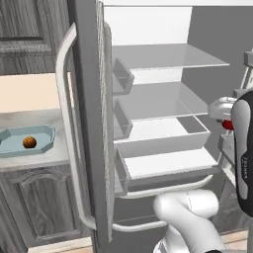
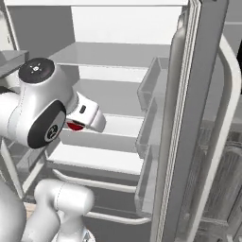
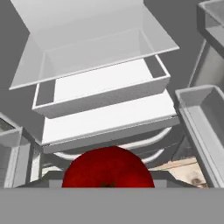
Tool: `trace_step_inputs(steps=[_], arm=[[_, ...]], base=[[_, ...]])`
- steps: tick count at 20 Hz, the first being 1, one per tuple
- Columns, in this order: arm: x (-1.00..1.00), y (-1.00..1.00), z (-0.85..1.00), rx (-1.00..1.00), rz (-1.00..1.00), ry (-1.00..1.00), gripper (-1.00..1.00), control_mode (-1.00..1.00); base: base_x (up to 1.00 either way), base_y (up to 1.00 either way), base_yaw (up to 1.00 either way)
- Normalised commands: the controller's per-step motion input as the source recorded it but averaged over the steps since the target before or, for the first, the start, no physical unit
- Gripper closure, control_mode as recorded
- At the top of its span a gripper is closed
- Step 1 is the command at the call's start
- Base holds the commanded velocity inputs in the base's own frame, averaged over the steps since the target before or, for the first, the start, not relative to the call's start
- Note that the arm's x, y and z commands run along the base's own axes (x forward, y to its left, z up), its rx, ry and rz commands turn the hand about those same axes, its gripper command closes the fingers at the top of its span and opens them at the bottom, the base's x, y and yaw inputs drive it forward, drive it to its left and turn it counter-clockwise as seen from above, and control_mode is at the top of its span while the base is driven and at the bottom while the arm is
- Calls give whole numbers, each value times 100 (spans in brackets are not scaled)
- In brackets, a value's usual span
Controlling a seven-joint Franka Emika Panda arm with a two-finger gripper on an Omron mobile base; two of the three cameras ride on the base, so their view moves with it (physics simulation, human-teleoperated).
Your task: Pick the apple and orange from the fridge and place them inside the tupperware on the counter.
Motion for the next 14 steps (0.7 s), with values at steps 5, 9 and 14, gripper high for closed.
trace_step_inputs(steps=[5,9,14], arm=[[0,0,0,0,0,0,100,100],[0,0,0,0,0,0,100,100],[0,0,0,0,0,0,100,100]], base=[[-100,57,1],[-83,88,34],[-56,95,59]])
